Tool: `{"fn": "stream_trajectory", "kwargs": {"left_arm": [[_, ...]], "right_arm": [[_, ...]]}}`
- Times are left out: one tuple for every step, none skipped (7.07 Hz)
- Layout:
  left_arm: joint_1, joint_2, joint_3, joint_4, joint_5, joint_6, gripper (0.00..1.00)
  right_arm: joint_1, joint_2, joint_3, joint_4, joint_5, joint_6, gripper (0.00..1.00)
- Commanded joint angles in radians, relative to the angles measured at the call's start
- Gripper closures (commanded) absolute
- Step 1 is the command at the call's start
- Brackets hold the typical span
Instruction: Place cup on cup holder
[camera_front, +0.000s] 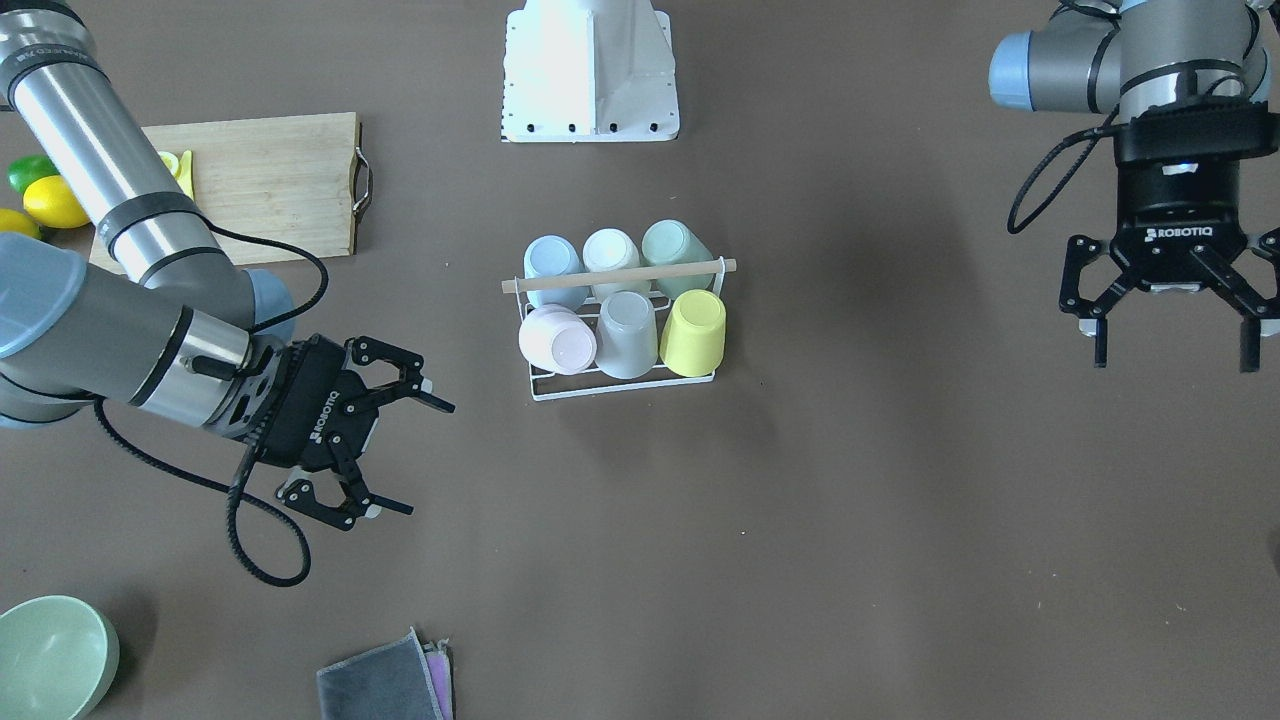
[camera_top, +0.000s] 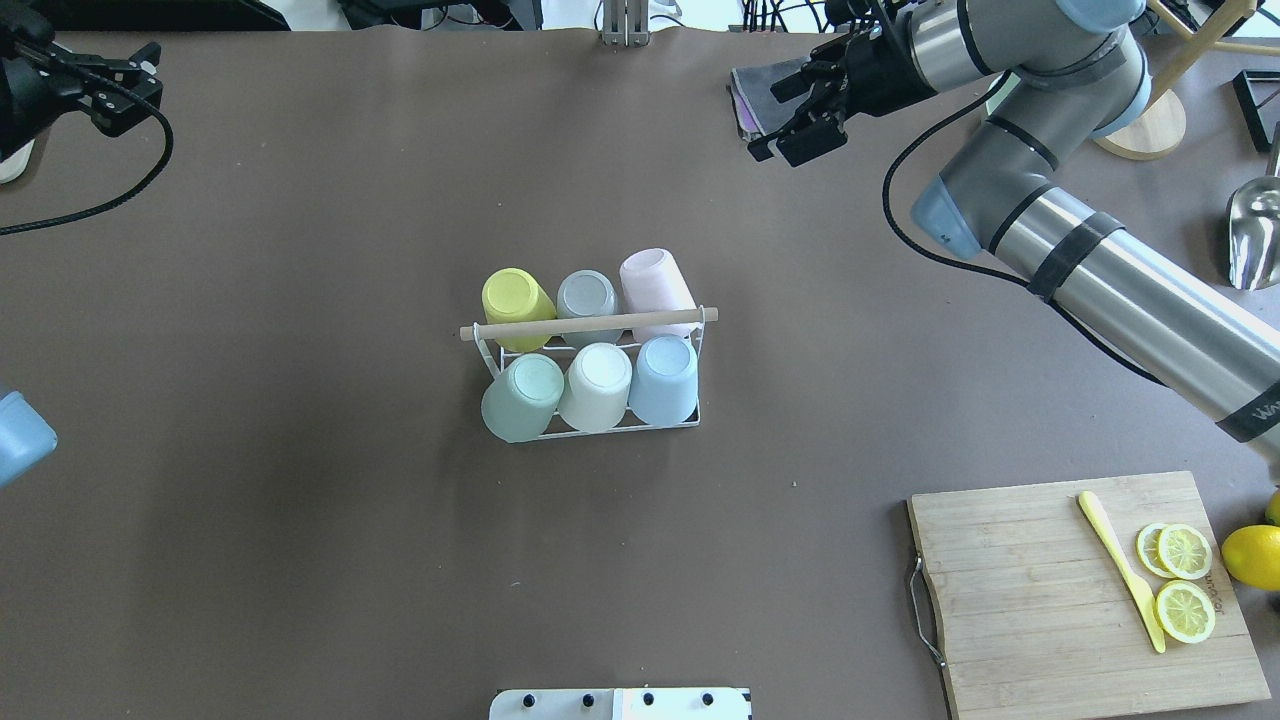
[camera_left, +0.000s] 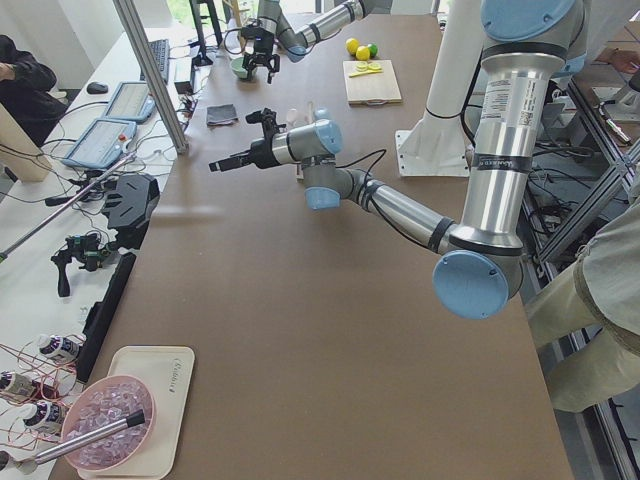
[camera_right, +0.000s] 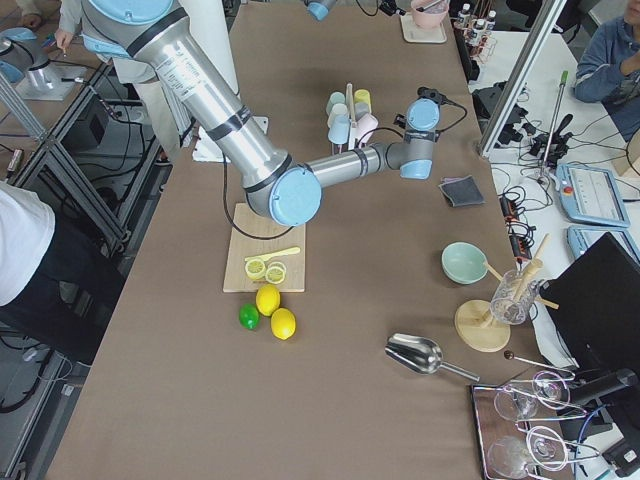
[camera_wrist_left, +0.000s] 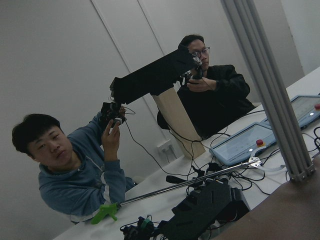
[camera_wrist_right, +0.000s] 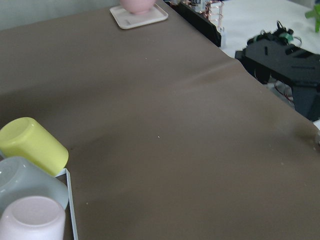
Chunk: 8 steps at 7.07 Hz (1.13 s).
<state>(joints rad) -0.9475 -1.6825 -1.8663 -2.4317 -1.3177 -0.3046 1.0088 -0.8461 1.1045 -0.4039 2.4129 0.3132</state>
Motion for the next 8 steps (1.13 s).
{"fn": "stream_trajectory", "kwargs": {"left_arm": [[-0.089, 0.009, 0.006, 0.283, -0.238, -0.005, 0.02], [-0.176, 0.010, 0.007, 0.393, -0.435, -0.001, 0.02], [-0.239, 0.014, 0.013, 0.505, -0.601, 0.004, 0.02], [-0.296, 0.030, 0.051, 0.601, -0.759, 0.004, 0.02], [-0.360, 0.032, 0.099, 0.691, -0.908, 0.005, 0.02], [-0.381, 0.032, 0.110, 0.826, -0.987, 0.034, 0.02], [-0.382, 0.040, 0.110, 0.961, -0.989, 0.039, 0.02], [-0.382, 0.056, 0.131, 1.029, -0.994, 0.044, 0.02]], "right_arm": [[0.086, -0.053, 0.102, -0.401, 0.031, -0.011, 0.00], [0.135, -0.065, 0.119, -0.581, 0.022, -0.013, 0.00], [0.180, -0.067, 0.120, -0.724, 0.014, -0.011, 0.00], [0.212, -0.076, 0.121, -0.862, 0.014, -0.013, 0.00], [0.214, -0.126, 0.161, -1.023, -0.015, -0.013, 0.00], [0.217, -0.181, 0.254, -1.164, -0.071, -0.022, 0.00], [0.214, -0.308, 0.431, -1.263, -0.101, -0.040, 0.00], [0.214, -0.471, 0.590, -1.270, -0.126, -0.040, 0.00]]}}
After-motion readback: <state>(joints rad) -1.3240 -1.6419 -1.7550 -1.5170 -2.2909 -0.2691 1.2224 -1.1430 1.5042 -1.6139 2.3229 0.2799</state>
